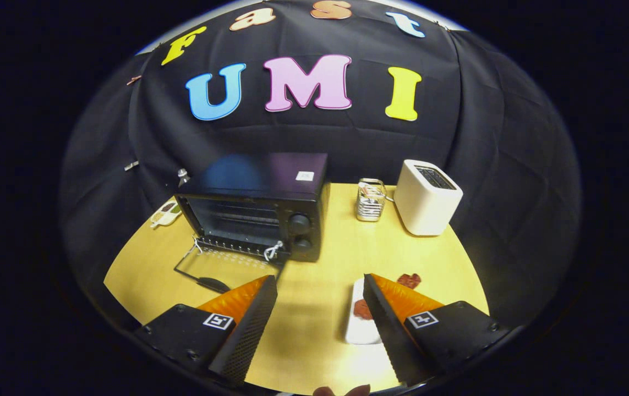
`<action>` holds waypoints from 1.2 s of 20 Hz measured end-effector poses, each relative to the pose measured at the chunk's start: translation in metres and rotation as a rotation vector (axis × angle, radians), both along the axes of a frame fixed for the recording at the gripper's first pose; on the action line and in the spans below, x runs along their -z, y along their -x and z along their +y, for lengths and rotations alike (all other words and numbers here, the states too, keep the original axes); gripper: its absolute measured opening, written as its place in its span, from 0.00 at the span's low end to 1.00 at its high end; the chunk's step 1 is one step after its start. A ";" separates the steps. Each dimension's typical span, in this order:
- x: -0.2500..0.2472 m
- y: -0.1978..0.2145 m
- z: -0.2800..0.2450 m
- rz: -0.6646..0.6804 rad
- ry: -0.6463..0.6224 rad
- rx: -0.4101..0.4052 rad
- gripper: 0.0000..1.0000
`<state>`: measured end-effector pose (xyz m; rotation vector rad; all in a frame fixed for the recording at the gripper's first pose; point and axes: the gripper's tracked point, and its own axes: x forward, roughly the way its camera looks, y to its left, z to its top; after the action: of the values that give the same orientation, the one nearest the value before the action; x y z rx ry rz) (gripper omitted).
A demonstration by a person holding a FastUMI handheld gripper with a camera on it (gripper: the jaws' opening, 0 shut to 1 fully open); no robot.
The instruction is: Open the toaster oven, put the food inside, and close the toaster oven door.
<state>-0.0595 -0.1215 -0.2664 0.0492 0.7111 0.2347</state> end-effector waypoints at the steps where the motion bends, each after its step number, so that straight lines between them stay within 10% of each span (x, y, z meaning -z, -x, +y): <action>1: 0.003 -0.003 -0.017 0.026 -0.005 -0.012 0.98; 16: 0.132 -0.049 -0.083 0.541 -0.217 -0.218 0.93; 24: 0.135 -0.049 -0.074 0.587 -0.369 -0.185 0.15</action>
<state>-0.0107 -0.1956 -0.4017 0.4189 1.2513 0.5388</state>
